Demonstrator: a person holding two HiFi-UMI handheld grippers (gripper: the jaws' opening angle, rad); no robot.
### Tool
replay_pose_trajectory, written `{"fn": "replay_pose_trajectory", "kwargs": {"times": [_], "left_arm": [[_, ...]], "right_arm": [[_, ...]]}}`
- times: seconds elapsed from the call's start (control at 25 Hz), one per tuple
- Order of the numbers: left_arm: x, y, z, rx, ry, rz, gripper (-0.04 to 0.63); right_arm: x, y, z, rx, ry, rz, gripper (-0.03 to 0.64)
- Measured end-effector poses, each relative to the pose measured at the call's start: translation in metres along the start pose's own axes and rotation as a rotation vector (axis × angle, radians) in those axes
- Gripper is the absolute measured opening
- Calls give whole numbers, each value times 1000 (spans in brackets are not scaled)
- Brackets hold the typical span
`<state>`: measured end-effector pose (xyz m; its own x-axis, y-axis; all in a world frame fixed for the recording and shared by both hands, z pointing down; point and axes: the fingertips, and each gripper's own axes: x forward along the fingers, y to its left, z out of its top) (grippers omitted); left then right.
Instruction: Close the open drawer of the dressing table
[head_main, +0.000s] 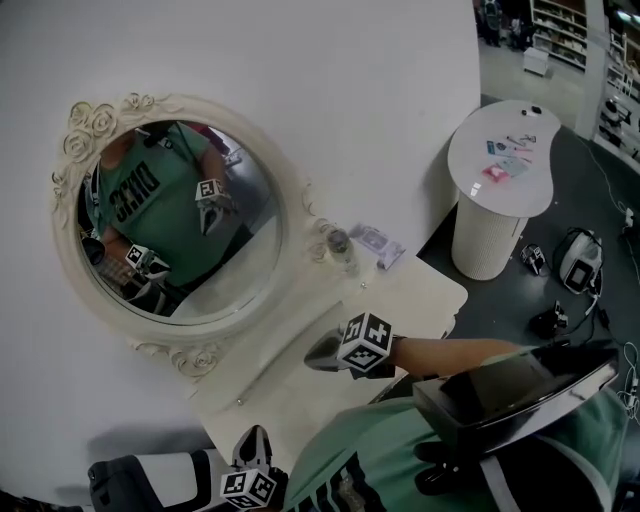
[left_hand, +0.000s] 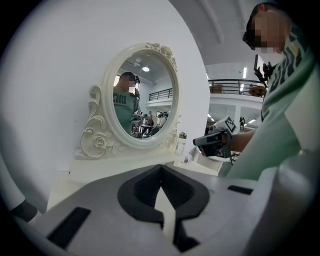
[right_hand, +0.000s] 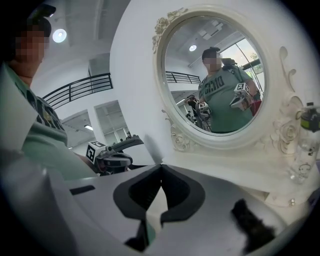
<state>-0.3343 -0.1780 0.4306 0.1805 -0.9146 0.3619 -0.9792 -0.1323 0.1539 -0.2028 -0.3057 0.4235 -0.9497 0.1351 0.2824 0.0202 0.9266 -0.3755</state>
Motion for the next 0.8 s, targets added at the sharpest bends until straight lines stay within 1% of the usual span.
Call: {"fn": "replay_pose_trajectory", "kwargs": {"times": [0.16, 0.32, 0.44, 0.56, 0.8], "left_arm": [[23, -26, -5, -12, -3, 12, 11], [56, -48, -8, -5, 4, 18, 11], [76, -71, -10, -7, 12, 10, 11], [76, -84, -10, -12, 10, 19, 11], [58, -78, -10, -32, 4, 62, 11]], "right_arm": [[-33, -22, -10, 5, 2, -19, 11], [-69, -51, -25, -17, -3, -72, 11], [-97, -67, -38, -10, 0, -108, 11], [-110, -70, -45, -1, 9, -121, 11], [-107, -62, -40, -9, 14, -104, 11]]}}
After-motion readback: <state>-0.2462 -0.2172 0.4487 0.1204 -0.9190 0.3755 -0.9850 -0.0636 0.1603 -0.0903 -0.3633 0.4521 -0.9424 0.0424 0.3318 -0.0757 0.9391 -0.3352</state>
